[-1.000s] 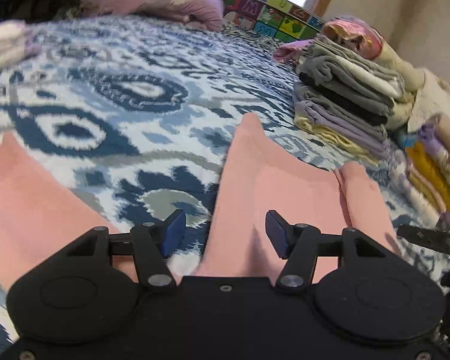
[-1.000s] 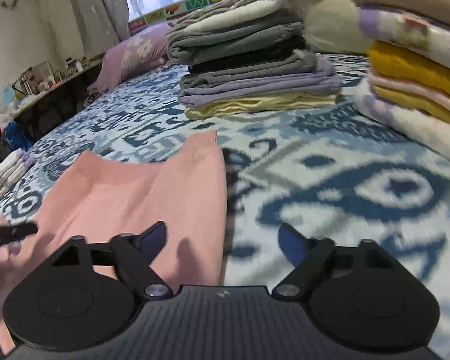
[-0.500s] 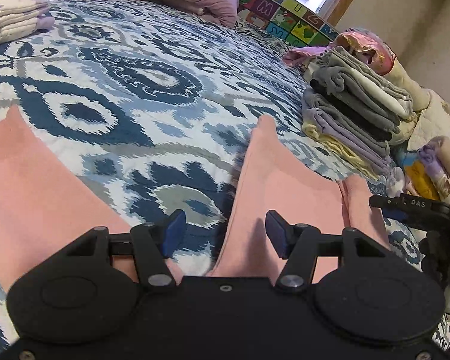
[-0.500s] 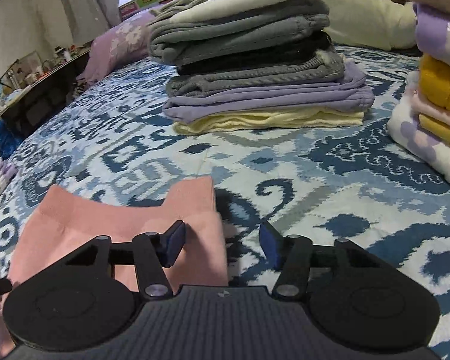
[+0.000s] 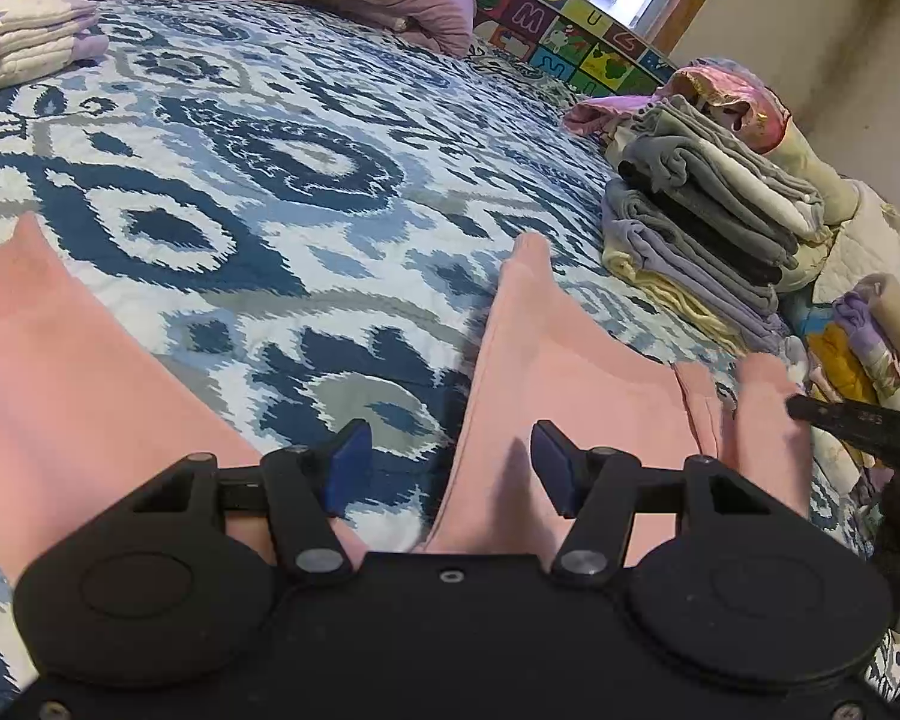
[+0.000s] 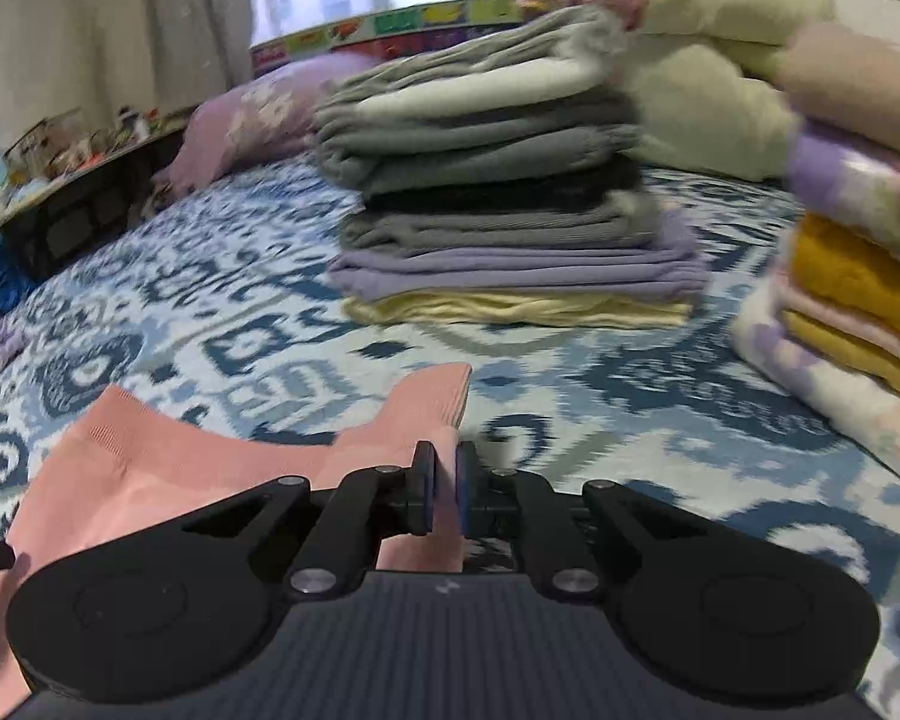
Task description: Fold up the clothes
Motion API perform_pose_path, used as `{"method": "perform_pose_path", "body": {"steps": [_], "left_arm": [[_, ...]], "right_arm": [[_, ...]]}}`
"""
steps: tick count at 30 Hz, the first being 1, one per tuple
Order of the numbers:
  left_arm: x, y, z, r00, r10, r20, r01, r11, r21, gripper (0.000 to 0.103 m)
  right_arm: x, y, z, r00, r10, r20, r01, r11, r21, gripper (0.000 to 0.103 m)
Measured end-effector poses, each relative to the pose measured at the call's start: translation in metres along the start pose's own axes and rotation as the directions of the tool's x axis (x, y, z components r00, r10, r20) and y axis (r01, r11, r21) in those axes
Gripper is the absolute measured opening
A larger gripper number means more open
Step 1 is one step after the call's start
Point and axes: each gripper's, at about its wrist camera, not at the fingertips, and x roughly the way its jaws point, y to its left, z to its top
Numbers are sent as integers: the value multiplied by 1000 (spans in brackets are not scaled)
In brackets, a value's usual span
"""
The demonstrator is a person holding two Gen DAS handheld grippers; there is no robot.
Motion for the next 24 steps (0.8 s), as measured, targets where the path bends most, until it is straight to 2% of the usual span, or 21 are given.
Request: {"method": "perform_pose_path", "body": {"steps": [10, 17, 24], "left_arm": [[-3, 2, 1, 1000, 12, 13, -12, 1000, 4, 58], [-3, 3, 0, 1000, 27, 16, -27, 1000, 8, 58], [-3, 5, -1, 999, 35, 13, -35, 999, 10, 58]], "right_arm": [[-55, -74, -27, 991, -126, 36, 117, 977, 180, 9], [-89, -124, -52, 976, -216, 28, 198, 931, 307, 9], [-127, -156, -70, 958, -286, 17, 258, 888, 380, 9]]}}
